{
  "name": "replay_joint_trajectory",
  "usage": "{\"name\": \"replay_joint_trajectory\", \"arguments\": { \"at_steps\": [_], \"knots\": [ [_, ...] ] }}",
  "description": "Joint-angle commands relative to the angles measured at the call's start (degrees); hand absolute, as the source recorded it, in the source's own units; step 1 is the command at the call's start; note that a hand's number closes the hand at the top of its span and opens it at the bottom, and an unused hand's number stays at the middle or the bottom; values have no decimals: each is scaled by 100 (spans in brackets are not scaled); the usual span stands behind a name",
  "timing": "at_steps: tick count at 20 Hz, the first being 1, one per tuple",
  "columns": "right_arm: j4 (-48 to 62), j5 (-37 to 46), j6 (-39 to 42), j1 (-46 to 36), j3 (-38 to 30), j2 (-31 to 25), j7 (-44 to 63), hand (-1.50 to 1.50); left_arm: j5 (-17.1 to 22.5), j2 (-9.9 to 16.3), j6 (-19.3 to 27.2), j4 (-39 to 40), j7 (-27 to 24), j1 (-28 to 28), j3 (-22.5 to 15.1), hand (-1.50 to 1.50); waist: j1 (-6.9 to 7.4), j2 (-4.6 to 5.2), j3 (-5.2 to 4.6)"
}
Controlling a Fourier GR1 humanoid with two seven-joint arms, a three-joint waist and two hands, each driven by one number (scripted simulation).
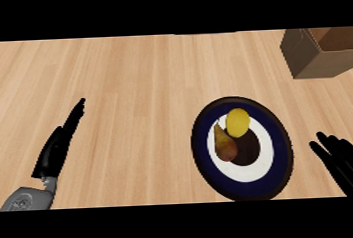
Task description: Pick the pear from the plate and place it in the cardboard box
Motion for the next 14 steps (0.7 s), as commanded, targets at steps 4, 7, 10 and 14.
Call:
{"name": "replay_joint_trajectory", "arguments": {
  "at_steps": [4, 7, 10, 14],
  "knots": [
    [-439, 1308, 1268, -1122, 1089, 255, 2312, -150, 78, 87, -299, 213, 42, -359, 138, 0, 156, 24, 2],
    [-187, 1700, 1816, -1655, 1738, 525, 3091, -150, -57, -32, -218, 363, -24, -432, 73, 0, 146, 19, 3],
    [467, 2141, 2258, -2410, 2589, 1431, 3792, -150, -57, -55, -291, 452, -134, -356, 110, 0, 177, 20, 14],
    [1155, 2109, 2782, -2864, 2694, 2299, 4121, -150, -119, -41, -312, 167, 133, -343, 269, 0, 102, 4, 31]
  ]
}}
